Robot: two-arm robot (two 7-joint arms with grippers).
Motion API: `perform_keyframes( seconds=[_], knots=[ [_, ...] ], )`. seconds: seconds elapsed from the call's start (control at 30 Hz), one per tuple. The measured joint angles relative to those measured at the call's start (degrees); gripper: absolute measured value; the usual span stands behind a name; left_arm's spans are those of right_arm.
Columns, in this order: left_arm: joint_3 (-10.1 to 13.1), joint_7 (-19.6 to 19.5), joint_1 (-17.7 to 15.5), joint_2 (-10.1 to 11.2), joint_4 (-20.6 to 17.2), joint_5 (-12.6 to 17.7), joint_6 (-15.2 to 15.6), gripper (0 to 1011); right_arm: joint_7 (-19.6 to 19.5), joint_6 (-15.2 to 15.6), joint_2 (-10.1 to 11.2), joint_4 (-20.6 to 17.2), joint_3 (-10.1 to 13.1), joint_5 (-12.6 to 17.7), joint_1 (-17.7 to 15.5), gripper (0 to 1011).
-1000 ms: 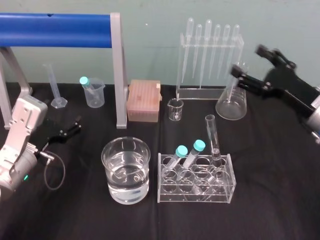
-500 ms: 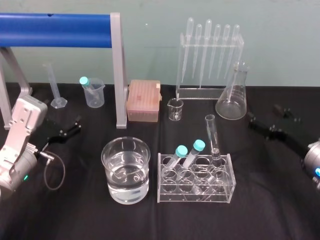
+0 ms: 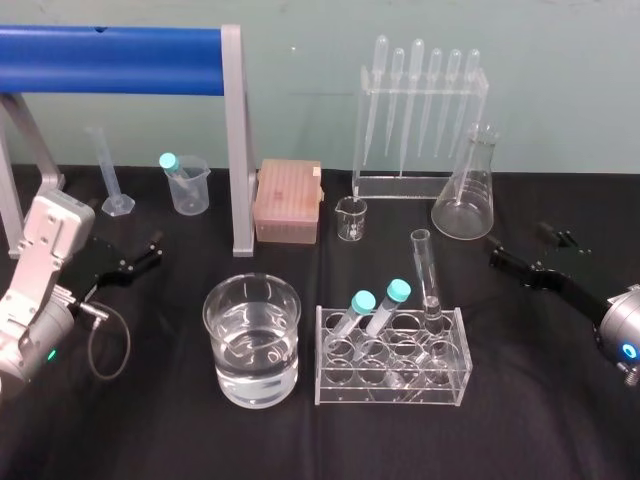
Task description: Hold the test tube with one hand and immerse one end into the beaker, then return it to the test tube rack.
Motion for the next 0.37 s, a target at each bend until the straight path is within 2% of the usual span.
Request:
perform_keyframes(
  seconds=[0.37],
  knots=[
    [0.0, 0.0, 0.0, 0.0, 0.0, 0.0, 0.0, 1000, -0.07, -0.16, 0.14, -0.22, 0.05, 0.01, -0.08, 1000]
  ],
)
